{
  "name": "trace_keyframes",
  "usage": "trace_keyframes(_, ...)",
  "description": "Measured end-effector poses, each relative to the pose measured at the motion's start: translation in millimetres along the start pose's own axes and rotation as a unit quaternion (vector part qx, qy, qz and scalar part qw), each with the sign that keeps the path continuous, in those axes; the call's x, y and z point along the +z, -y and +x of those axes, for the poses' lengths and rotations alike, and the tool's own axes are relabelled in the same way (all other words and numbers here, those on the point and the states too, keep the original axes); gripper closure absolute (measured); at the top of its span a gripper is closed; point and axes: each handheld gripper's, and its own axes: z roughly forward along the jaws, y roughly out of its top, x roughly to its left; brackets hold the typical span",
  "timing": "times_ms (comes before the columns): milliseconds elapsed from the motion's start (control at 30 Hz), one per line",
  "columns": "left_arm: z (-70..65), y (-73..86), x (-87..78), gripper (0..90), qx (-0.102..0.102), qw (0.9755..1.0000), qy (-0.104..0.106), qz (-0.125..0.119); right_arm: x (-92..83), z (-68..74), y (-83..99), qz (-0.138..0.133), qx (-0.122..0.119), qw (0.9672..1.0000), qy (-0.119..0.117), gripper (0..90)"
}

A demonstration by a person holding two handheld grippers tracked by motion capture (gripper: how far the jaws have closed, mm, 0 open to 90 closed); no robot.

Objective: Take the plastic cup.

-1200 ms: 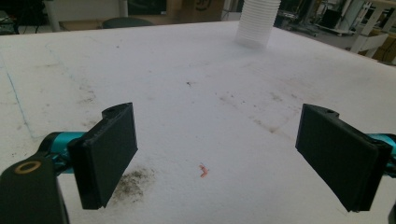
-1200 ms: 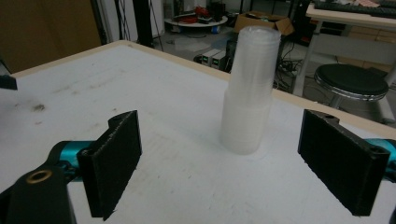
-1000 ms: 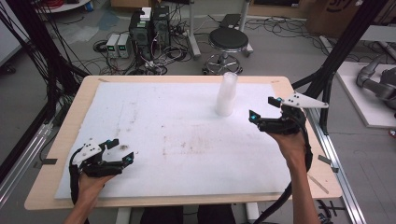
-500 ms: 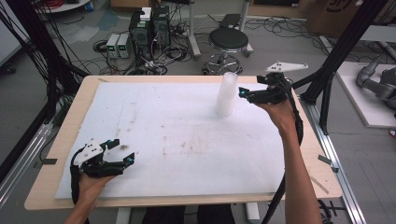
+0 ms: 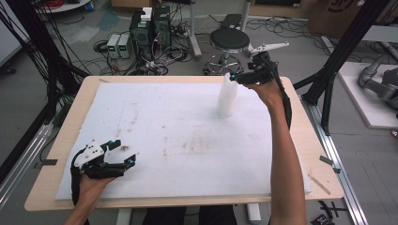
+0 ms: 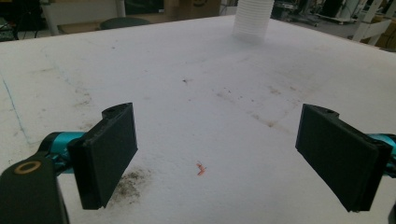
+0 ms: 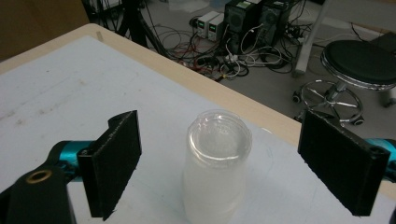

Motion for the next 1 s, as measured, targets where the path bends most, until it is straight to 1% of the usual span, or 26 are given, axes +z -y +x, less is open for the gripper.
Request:
trace_keyframes(133, -0.1, -0.2, 0.7, 12.5, -0.001, 1.0, 0.0, 0.003, 12.1, -0.6, -4.6, 0.013, 0.004, 0.9999, 0.01, 13.4)
trace_keyframes(200, 0.3, -0.2, 0.7, 12.5, -0.002, 1.0, 0.0, 0.004, 19.6, -0.1, -6.7, 0.02, 0.005, 0.9997, 0.011, 13.4)
trace_keyframes(233, 0.4, -0.2, 0.8, 12.5, -0.003, 1.0, 0.001, 0.003, 19.6, -0.1, -6.7, 0.02, 0.005, 0.9997, 0.011, 13.4)
trace_keyframes(300, 0.6, -0.2, 1.0, 12.5, -0.004, 1.0, 0.001, 0.004, 25.5, -0.5, -6.6, 0.026, 0.007, 0.9996, 0.012, 13.4)
trace_keyframes(433, 1.0, -0.4, 1.3, 12.5, -0.004, 1.0, 0.001, 0.006, 38.0, -2.5, -3.9, 0.046, 0.017, 0.9987, 0.015, 13.4)
trace_keyframes(533, 0.8, -0.4, 1.6, 12.5, -0.007, 1.0, 0.0, 0.006, 47.9, -4.3, -1.2, 0.066, 0.026, 0.9974, 0.016, 13.5)
trace_keyframes(567, 0.8, -0.4, 1.7, 12.5, -0.007, 1.0, 0.0, 0.007, 53.6, -5.6, 0.8, 0.079, 0.029, 0.9963, 0.018, 13.5)
trace_keyframes(600, 0.8, -0.5, 1.8, 12.5, -0.006, 1.0, -0.001, 0.007, 53.6, -5.6, 0.8, 0.079, 0.029, 0.9963, 0.018, 13.5)
trace_keyframes(733, 0.7, -0.6, 2.2, 12.5, -0.004, 0.9999, -0.002, 0.01, 62.0, -6.2, 3.6, 0.097, 0.036, 0.9944, 0.019, 13.5)
trace_keyframes(767, 0.7, -0.6, 2.2, 12.5, -0.004, 0.9999, -0.002, 0.01, 64.2, -6.0, 4.3, 0.102, 0.04, 0.9938, 0.018, 13.5)
trace_keyframes(800, 0.6, -0.6, 2.2, 12.5, -0.005, 0.9999, -0.003, 0.008, 68.1, -6.2, 5.8, 0.111, 0.038, 0.9928, 0.019, 13.5)
trace_keyframes(833, 0.6, -0.6, 2.0, 12.5, -0.006, 0.9999, -0.003, 0.008, 68.1, -6.2, 5.8, 0.111, 0.038, 0.9928, 0.019, 13.5)
trace_keyframes(900, 0.9, -0.5, 1.7, 12.5, -0.007, 0.9999, -0.001, 0.008, 71.3, -5.6, 7.0, 0.12, 0.044, 0.9917, 0.017, 13.5)
trace_keyframes(1000, 1.2, -0.5, 1.7, 12.5, -0.008, 0.9999, -0.001, 0.008, 76.3, -4.6, 8.4, 0.129, 0.043, 0.9906, 0.018, 13.5)
